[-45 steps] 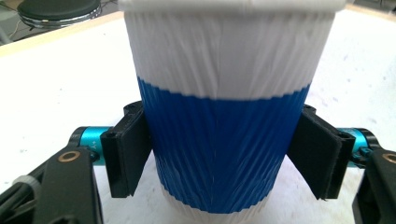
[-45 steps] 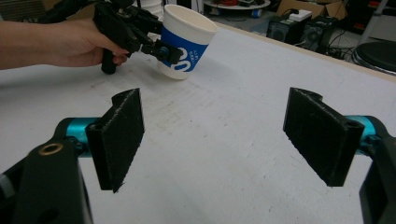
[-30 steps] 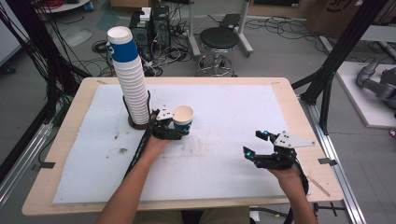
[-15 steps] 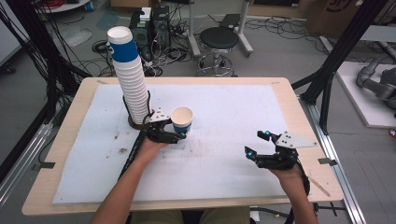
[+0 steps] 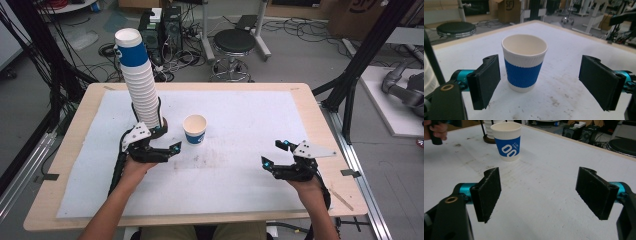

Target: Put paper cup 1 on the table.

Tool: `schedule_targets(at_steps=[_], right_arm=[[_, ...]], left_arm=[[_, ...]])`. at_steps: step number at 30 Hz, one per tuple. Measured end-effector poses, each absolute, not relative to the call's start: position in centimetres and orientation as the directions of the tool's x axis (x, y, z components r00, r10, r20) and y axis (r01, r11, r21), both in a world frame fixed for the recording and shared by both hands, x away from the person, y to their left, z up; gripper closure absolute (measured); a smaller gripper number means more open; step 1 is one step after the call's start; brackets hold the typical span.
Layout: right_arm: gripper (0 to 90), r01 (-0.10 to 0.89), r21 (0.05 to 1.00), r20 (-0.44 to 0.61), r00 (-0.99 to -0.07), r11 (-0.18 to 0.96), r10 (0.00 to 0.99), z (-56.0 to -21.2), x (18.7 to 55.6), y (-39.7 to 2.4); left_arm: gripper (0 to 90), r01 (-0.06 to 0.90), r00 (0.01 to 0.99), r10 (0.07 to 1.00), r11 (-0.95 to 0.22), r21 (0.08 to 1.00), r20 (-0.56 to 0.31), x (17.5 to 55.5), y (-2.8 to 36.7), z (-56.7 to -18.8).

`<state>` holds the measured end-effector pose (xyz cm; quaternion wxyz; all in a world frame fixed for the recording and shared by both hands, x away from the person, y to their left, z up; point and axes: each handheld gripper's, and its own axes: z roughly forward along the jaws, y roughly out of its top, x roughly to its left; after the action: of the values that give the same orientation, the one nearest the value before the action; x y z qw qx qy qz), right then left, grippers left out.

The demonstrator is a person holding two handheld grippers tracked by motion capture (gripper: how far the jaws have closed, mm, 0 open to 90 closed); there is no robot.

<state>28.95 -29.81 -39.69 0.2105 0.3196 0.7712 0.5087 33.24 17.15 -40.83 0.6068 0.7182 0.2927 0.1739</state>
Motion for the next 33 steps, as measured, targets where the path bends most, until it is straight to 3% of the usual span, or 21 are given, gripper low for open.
schedule_targets(at_steps=[9, 21, 33], right_arm=[[21.0, 0.283, 0.919, 0.001, -0.698, 0.274, 0.716, -39.6, 28.9, -29.6], [21.0, 0.287, 0.923, 0.013, -0.690, 0.257, 0.724, -39.7, 29.1, -29.5], [21.0, 0.278, 0.926, 0.009, -0.691, 0.255, 0.723, -39.5, 28.9, -29.7]], left_arm=[[17.3, 0.169, 0.782, 0.609, -0.011, 0.986, -0.127, 31.3, 19.8, -40.5], [16.8, 0.128, 0.744, 0.656, 0.044, 0.991, -0.125, 30.3, 22.4, -40.5], [17.2, 0.117, 0.736, 0.666, 0.051, 0.992, -0.121, 30.1, 22.5, -40.4]])
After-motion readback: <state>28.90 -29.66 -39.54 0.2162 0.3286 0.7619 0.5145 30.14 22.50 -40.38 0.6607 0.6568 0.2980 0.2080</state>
